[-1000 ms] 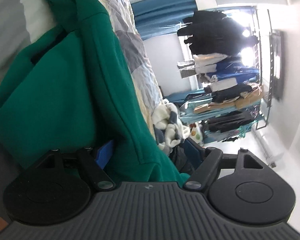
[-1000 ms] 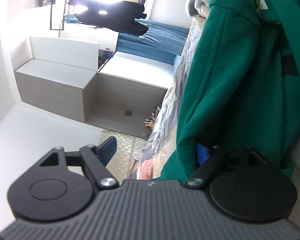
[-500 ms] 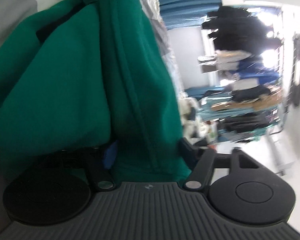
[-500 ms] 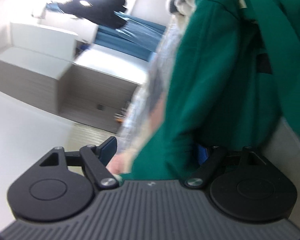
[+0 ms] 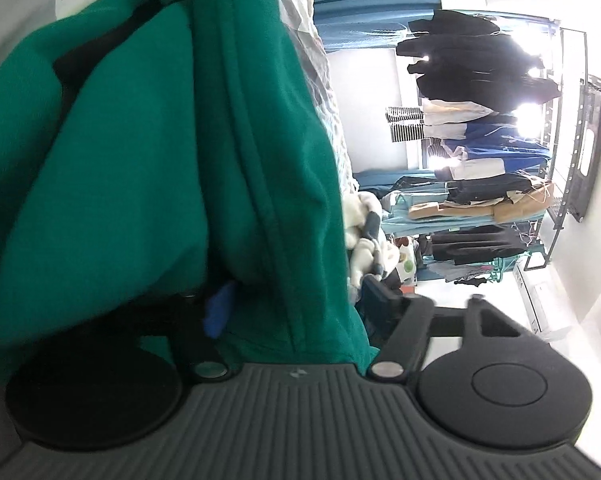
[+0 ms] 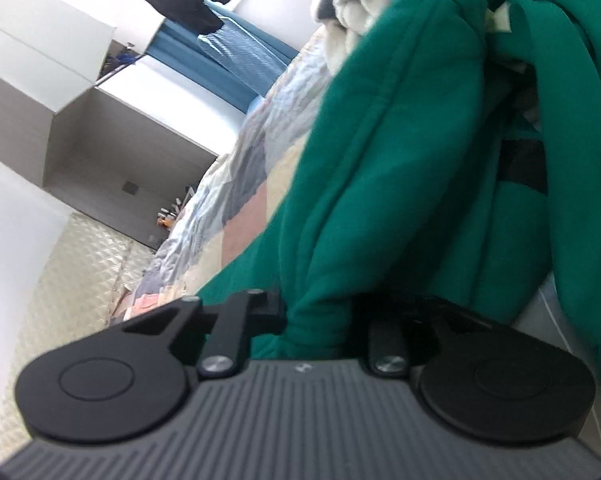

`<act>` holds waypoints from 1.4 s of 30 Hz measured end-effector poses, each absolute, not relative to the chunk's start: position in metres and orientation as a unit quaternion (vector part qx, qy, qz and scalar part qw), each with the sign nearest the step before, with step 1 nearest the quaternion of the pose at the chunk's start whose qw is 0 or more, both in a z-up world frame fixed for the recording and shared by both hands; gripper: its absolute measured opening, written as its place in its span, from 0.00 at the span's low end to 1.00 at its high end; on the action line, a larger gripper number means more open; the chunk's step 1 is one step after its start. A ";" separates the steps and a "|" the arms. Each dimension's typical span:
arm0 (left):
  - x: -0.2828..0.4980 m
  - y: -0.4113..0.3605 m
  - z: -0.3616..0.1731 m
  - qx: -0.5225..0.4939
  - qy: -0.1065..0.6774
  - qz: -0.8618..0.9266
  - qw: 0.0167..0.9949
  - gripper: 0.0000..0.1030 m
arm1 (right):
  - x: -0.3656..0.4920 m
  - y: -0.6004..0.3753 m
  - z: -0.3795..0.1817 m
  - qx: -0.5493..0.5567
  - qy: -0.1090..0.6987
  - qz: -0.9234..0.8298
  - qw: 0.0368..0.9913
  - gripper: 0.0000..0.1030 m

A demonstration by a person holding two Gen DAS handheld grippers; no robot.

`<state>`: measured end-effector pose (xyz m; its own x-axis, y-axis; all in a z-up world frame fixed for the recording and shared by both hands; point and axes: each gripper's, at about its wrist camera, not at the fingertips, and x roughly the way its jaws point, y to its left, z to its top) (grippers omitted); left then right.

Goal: Fold large clothes

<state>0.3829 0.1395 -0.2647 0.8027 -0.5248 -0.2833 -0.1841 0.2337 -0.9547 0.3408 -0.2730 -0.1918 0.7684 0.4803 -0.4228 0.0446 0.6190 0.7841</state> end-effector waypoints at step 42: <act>0.216 0.129 -0.021 -0.439 0.048 -0.176 0.880 0.09 | 0.219 -0.286 -0.017 0.322 0.087 0.295 0.896 0.14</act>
